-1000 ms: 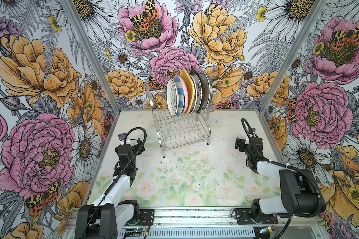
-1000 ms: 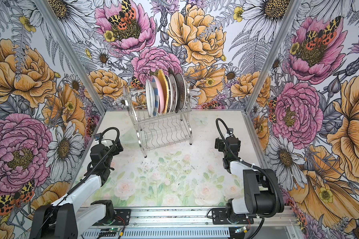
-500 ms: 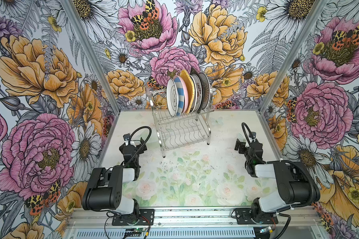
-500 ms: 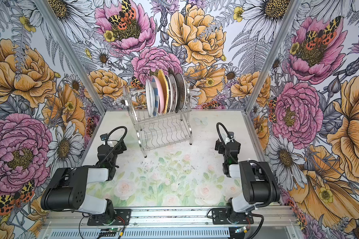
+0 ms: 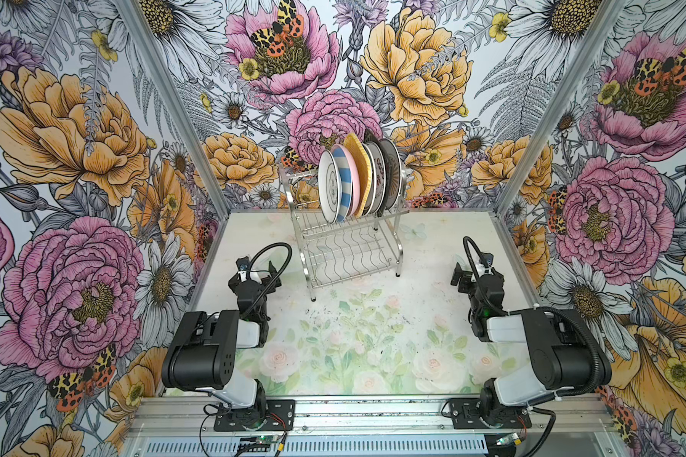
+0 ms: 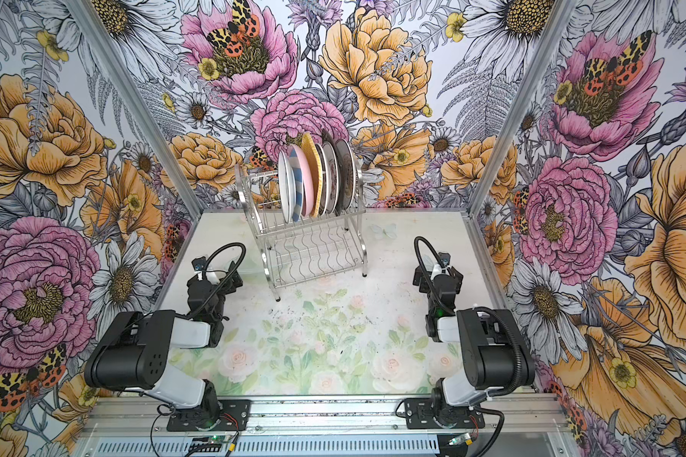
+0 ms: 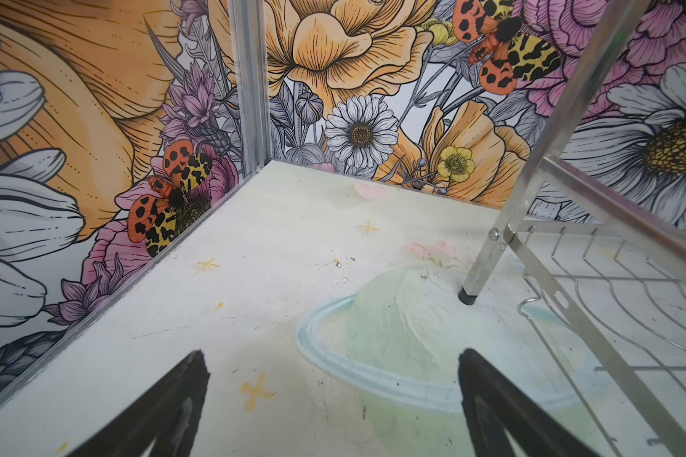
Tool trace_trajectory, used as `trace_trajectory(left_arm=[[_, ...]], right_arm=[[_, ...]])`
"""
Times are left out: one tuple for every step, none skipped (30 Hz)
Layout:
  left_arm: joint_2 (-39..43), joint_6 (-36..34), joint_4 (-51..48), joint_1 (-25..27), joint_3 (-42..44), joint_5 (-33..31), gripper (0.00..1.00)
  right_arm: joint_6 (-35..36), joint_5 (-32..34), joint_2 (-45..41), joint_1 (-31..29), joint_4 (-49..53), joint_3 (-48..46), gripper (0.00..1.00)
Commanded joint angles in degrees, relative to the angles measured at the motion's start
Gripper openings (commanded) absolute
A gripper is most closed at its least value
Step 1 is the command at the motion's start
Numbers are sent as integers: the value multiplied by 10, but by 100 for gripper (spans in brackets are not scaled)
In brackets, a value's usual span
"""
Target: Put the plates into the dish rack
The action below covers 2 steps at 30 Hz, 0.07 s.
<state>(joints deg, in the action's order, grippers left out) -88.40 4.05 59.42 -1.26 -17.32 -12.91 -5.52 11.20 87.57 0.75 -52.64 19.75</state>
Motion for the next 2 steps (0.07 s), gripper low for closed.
trace_trajectory(left_arm=[[0, -9, 18, 5, 0, -12, 99], [0, -9, 16, 5, -1, -12, 99]], right_arm=[[-10, 16, 3, -4, -17, 3, 99], [-9, 15, 3, -4, -18, 2, 99]])
